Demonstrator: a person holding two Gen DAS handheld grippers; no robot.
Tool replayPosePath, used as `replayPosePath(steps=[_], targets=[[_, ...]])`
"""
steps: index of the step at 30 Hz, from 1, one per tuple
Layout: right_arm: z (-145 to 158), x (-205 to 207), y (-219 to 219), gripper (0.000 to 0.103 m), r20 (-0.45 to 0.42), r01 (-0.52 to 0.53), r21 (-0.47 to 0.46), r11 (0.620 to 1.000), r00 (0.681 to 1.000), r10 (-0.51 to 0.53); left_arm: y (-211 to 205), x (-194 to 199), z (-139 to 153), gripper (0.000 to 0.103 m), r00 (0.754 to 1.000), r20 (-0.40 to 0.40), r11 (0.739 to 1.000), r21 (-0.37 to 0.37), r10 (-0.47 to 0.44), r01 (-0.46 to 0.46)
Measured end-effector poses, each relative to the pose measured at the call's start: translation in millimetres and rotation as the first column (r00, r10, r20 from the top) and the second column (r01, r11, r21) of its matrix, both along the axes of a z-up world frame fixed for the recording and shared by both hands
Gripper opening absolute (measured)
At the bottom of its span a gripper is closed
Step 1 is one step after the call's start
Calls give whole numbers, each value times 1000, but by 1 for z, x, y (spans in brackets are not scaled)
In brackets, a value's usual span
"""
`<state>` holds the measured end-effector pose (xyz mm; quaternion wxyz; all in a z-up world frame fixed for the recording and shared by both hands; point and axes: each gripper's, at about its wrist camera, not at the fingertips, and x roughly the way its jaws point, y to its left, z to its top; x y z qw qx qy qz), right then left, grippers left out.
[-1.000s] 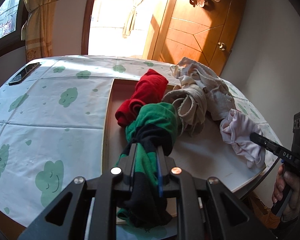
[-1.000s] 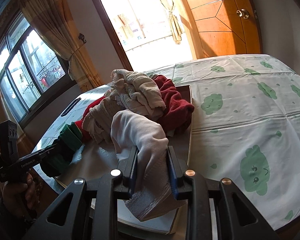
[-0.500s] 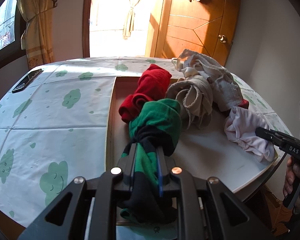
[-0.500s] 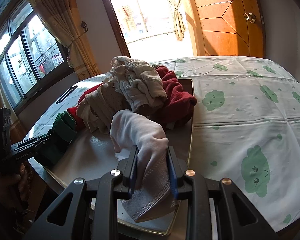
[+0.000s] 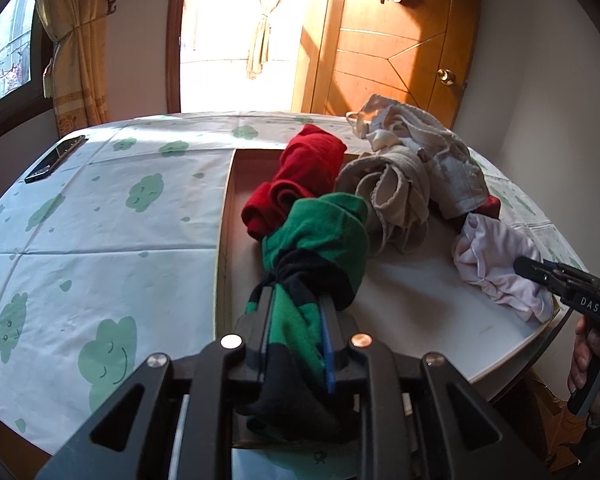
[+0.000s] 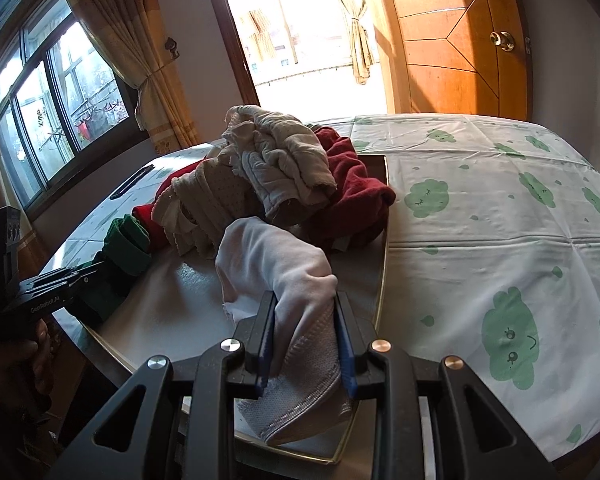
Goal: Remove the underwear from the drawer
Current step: 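Open the right tool over the tray while the left tool releases the green sock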
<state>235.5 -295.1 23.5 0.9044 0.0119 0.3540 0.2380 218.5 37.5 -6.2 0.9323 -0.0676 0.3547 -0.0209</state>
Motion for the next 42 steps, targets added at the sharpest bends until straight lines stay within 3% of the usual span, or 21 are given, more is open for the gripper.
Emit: replayPosePath(steps=[22,23,25,27,32,39,42], targets=[[0,-2,2,34,21,3,-25,1000,1000,-2,-3,-1,1,25,1000,-4,1000,12,-9,10],[0,-2,2,34,22,3,-24,1000,1000,-3,-4,-1,1,26,1000,-5,1000,15,-11,11],[1,-2,2,37,27,5,-24,1000,1000,-5,-5,-1,1,40,1000,-8,1000,16,-10,10],[1,-3,3,47,34,6,-30,1000,999,-5,-5,-2,2,49,1000,-8,1000,8,-13,13],[3,-6,6,54,42,4,-32,999,999,-3,-14,-5,4,53,1000,2,999,43,-29,29],[8,-12,5,66,70,13,-8,1000,997,-12,-21,-13,12,70,999,35,997,64,-35,33],[11,-15,9,71,86,8,-20,1000,996,-6,-22,-13,12,70,999,37,997,70,-36,33]])
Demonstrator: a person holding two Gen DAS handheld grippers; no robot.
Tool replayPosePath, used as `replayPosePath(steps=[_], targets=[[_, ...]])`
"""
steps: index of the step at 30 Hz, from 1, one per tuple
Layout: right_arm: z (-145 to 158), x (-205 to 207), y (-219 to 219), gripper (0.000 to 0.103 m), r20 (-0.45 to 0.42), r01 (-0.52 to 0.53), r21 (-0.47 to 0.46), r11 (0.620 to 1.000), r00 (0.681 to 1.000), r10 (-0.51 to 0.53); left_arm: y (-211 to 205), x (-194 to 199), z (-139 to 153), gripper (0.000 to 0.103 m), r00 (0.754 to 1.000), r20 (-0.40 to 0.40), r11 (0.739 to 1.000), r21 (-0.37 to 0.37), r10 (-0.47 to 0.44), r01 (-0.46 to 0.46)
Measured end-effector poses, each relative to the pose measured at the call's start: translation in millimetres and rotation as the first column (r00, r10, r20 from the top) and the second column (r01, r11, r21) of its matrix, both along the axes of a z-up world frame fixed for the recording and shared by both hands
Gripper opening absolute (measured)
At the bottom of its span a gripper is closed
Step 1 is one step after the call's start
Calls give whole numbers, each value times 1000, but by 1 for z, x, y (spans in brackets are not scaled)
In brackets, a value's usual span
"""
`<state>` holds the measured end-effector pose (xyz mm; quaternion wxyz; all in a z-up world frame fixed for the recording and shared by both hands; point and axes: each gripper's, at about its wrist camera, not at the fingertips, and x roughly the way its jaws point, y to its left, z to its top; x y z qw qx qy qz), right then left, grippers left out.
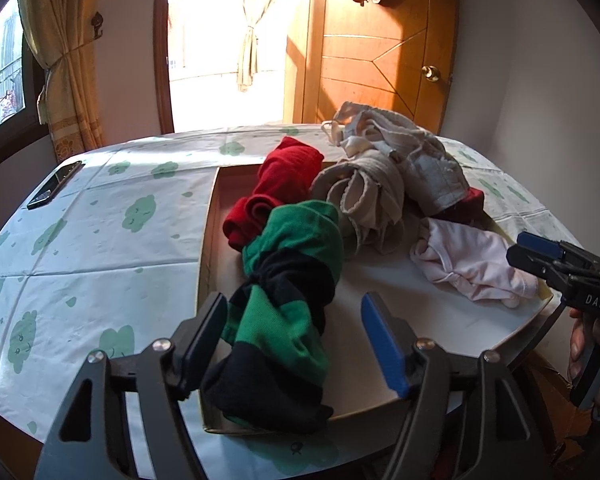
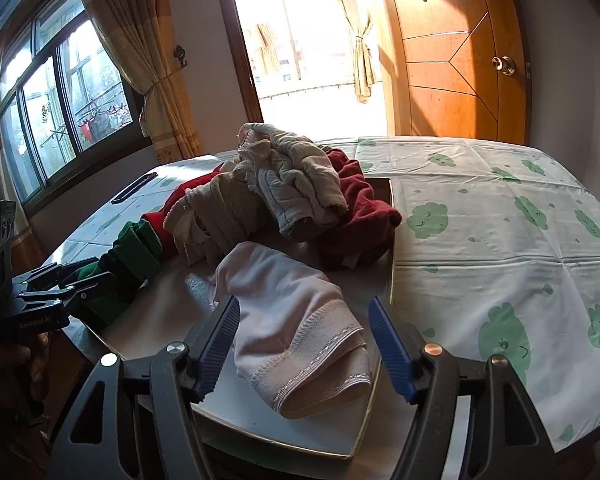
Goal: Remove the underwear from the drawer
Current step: 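Open the right tool over the tray while the left tool releases the green sock, then lower both open tools back toward the open drawer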
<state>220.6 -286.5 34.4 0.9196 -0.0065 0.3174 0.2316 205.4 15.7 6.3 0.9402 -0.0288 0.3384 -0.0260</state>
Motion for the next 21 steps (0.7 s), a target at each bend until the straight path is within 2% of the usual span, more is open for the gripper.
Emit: replayPosePath(steps=[3,7,10,17,21], targets=[[2,-3,5,71,20,-6,-19,1000,1000,6,0,0,0,71,1000,0,1000,-2,-1,1],[5,-8,7,71,49,-2,-34,999,999,4,0,-2,1,83,1000,9,1000,1,1,-1],[4,-7,8,75,46,11,-51,999,999,-8,-2,-4,3,92,1000,24,1000,8,4,-4],[7,-13,6,83,67,29,-64,998,997,-24,-6,-12,6,100,999,53,999,48,10,-12],[9,-18,9,84,71,17,-63,998,997,-12,-9,-17,9,103,998,67,998,56,12,-15]])
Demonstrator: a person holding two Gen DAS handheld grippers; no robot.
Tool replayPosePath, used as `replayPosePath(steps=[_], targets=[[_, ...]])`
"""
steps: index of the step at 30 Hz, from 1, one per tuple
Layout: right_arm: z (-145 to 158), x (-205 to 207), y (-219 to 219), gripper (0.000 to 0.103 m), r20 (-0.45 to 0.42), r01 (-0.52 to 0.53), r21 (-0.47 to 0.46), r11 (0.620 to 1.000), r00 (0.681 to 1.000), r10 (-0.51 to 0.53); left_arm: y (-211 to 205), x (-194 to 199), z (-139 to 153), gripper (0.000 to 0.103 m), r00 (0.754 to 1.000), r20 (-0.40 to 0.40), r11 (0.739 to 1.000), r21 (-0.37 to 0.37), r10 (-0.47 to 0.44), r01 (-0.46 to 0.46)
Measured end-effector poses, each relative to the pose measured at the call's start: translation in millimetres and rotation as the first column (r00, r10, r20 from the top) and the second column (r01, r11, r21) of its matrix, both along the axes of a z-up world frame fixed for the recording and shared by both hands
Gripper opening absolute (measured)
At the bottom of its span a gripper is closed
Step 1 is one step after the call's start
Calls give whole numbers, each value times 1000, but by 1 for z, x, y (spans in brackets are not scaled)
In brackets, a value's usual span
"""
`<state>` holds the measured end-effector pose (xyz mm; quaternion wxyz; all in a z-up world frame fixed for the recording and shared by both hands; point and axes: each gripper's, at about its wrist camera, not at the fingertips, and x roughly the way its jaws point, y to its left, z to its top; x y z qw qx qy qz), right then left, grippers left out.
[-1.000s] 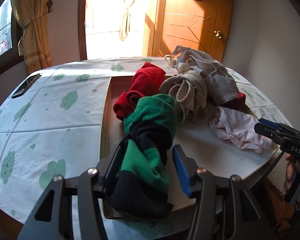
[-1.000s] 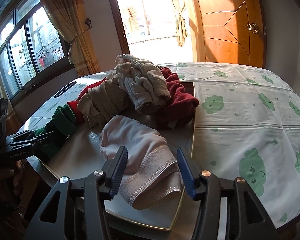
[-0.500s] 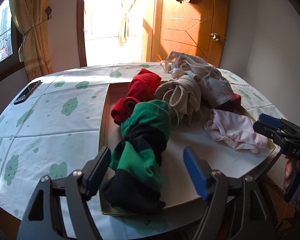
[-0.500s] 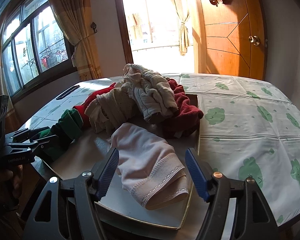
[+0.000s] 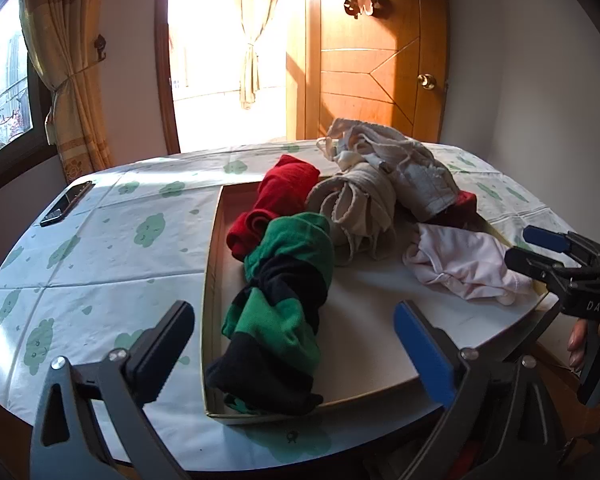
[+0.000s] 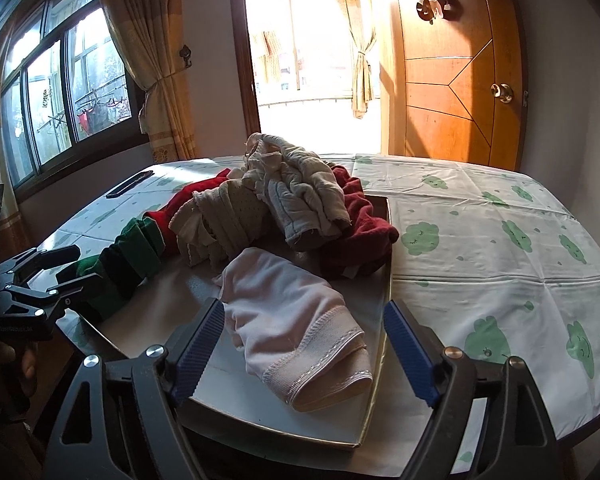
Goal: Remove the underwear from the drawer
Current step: 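Lower both open tools back toward the open drawer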
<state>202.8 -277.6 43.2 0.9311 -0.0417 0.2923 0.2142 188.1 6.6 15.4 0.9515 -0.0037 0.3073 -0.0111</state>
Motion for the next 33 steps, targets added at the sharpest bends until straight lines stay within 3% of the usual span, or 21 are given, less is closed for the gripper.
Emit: replayPosePath(steps=[17,33], targets=[[1,-37,10,85,41,-42,-33,999,998,44,-12,-30,2,103,999,20,999,-14,-29,30],[-1,-73,17,86,55,-86,-5,996,995,86,-19,-60,-2,103,998,39,999,-33,-40,42]])
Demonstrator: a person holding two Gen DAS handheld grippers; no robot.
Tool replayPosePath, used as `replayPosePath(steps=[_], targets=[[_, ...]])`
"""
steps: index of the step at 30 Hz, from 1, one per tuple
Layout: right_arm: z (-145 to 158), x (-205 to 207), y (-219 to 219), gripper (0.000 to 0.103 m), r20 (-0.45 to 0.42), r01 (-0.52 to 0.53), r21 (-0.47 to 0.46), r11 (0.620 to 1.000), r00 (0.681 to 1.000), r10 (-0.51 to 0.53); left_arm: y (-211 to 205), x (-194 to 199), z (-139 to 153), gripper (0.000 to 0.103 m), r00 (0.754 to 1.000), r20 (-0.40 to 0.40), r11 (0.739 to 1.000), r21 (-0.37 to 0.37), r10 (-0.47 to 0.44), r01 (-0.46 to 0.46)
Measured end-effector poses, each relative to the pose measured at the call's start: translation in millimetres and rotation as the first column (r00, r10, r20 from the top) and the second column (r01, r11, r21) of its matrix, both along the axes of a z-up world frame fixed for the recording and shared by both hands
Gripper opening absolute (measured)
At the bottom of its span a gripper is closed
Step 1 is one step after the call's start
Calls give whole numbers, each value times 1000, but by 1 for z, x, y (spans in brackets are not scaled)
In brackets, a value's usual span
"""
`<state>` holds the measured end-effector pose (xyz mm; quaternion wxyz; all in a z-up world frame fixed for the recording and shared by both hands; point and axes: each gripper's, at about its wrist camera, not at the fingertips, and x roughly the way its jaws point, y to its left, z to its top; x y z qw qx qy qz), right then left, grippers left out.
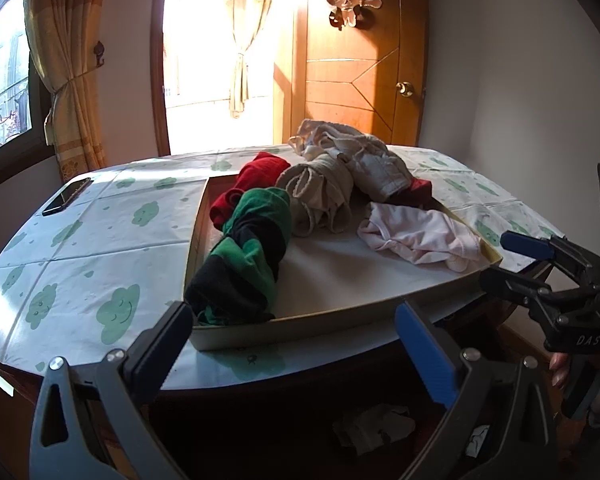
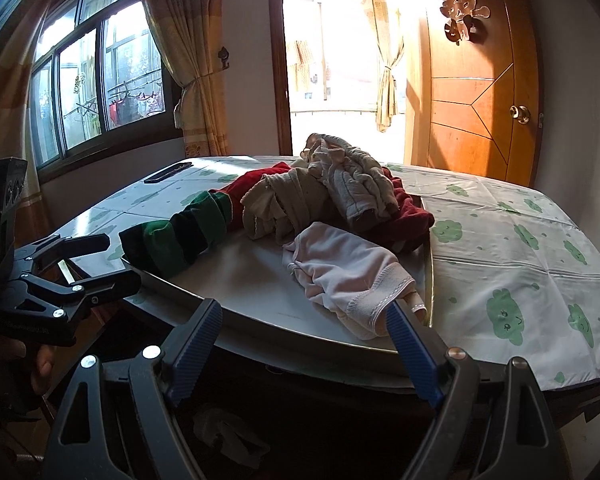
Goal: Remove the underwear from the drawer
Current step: 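Lower both open tools back toward the open drawer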
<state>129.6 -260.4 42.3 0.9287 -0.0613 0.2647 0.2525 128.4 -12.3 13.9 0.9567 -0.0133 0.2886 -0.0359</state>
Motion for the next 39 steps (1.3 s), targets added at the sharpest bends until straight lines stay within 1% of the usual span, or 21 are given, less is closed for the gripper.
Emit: replayPosePath(steps=[12,17,22,28,32,36,39], targets=[[-9,-22,-7,86,-13,-10,9,1000,1000,10,-8,-18,-9,103,1000,-4,1000,-7,-17,17],[-17,-34,-13,86,-24,-9,8,1000,1000,9,-14,-24,-18,103,999,-27,999,-1,-35,35],[-32,-40,-20,86,-57,-8,-10,1000,998,7,-22,-28,-31,103,997,-55,998,15,-54,55],[-48,-43,-34,86,-87,16,-22,1000,996,-18,-32,-29,-48,103,991,-104,996,38,-81,85],[-60,-46,-39,86,-112,7,-51,999,994,-12,-42,-28,-62,103,979,-165,989,70,-120,133],[-73,-49,-39,86,-144,-9,-100,995,990,-6,-53,-26,-75,103,964,-222,977,116,-148,177],[-82,-51,-38,86,-161,-22,-143,989,987,-2,-57,-25,-79,103,955,-246,971,130,-164,200]])
